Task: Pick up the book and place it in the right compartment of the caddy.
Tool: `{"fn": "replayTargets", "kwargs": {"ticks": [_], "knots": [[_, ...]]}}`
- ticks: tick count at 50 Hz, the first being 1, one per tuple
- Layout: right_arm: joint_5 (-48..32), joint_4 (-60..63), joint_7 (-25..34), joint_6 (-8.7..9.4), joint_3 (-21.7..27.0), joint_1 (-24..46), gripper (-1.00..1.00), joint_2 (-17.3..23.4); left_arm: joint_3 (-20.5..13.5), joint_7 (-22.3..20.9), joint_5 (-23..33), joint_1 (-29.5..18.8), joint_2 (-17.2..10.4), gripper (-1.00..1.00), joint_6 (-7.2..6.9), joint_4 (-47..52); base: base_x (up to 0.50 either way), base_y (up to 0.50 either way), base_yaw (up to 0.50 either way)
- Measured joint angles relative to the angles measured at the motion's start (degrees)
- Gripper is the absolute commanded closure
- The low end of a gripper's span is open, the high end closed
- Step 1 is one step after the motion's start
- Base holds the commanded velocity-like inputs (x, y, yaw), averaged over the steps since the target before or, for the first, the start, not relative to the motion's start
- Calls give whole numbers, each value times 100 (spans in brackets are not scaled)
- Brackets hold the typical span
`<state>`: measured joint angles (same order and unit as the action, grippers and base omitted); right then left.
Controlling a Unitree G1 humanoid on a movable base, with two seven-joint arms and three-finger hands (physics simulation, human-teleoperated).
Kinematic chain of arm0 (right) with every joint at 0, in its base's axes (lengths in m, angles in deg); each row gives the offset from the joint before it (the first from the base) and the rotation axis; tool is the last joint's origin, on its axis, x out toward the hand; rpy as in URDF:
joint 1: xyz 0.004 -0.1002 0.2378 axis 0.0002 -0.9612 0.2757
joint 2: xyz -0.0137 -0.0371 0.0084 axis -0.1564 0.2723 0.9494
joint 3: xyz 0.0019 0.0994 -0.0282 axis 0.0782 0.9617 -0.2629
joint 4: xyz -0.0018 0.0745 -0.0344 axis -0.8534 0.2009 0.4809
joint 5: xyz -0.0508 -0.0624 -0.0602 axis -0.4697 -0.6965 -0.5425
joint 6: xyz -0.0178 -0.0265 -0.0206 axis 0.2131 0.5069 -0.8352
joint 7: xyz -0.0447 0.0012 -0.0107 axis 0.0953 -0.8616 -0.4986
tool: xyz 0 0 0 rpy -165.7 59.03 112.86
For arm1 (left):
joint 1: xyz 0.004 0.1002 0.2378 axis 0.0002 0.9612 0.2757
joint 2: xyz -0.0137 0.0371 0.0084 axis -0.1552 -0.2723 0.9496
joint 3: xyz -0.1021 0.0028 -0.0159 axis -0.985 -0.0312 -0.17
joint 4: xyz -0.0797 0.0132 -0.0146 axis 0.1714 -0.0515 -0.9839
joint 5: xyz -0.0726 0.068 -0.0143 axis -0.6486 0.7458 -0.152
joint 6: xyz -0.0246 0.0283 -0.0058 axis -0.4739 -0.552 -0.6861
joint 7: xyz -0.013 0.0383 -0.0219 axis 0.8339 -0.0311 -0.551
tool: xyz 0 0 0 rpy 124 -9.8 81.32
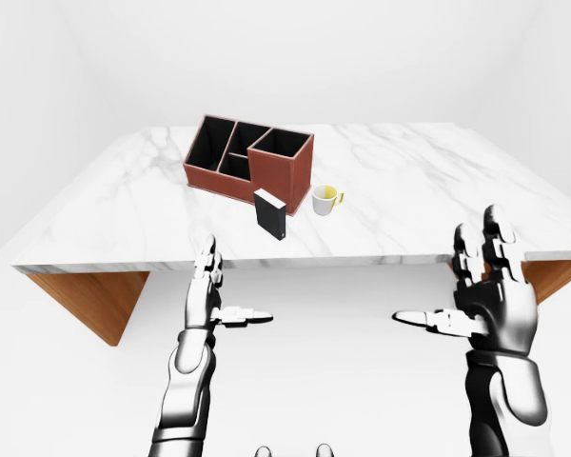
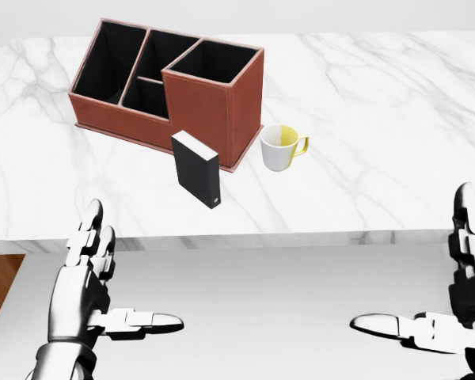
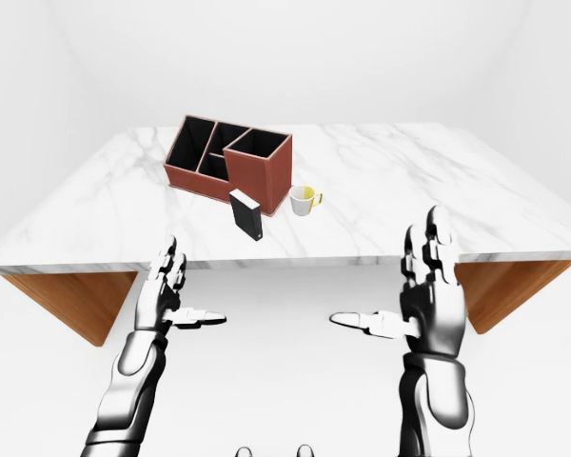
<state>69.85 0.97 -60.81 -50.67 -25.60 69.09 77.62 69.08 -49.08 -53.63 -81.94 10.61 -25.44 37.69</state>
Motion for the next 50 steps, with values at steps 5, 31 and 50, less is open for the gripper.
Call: {"fn": "replayTargets", "kwargs": {"ticks": [5, 31, 50], "knots": [[252, 350, 152, 0, 410, -133, -100, -89, 5, 25, 15, 1, 1, -100, 48, -14, 0, 0, 0], [1332, 1078, 906, 0, 2337, -510, -100, -524, 49, 55, 80, 5, 14, -100, 166, -107, 0, 0, 0], [2010, 1017, 1191, 0, 3384, -695, -100, -681, 49, 42, 74, 0, 17, -100, 134, -114, 0, 0, 0]]}}
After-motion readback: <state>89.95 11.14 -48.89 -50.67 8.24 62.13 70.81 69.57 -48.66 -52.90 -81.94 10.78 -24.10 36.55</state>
